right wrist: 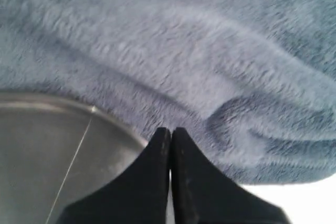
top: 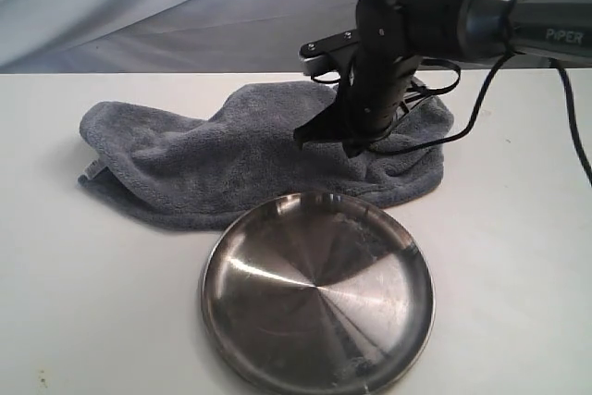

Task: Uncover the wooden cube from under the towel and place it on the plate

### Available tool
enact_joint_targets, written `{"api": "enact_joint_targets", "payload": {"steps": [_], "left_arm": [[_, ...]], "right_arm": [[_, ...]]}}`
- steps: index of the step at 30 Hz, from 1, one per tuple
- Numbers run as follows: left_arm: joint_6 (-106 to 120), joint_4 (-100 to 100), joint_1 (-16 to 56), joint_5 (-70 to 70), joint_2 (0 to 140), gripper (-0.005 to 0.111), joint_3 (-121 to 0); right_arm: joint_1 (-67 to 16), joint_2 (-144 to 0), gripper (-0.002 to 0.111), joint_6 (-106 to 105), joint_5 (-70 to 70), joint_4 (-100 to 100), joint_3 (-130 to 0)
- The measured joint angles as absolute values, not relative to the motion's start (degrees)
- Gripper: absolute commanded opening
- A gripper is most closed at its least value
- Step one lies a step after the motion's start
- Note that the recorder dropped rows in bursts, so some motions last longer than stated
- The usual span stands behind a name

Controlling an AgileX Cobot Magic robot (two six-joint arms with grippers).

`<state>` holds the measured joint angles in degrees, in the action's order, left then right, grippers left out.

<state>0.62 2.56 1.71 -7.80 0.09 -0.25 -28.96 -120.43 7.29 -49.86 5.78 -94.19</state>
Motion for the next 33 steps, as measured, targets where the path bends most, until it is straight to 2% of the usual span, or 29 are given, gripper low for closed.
{"api": "enact_joint_targets", "payload": {"steps": [9,21,33], "left_arm": [[0.6,2.6,1.7,-7.8,0.1,0.001,-0.3],[0.6,2.6,1.7,-7.8,0.1,0.001,-0.3],[0.6,2.6,1.7,-7.8,0.1,0.001,-0.3]], "right_arm": [[-27.7,-121.5,0.000,8.6,-35.8,5.6,-96.3],[-29.1,-125.5,0.000,8.6,-36.4,0.7,-105.8],[-34.6,-129.3,0.000,8.3,-37.0,0.0,-113.8]]}}
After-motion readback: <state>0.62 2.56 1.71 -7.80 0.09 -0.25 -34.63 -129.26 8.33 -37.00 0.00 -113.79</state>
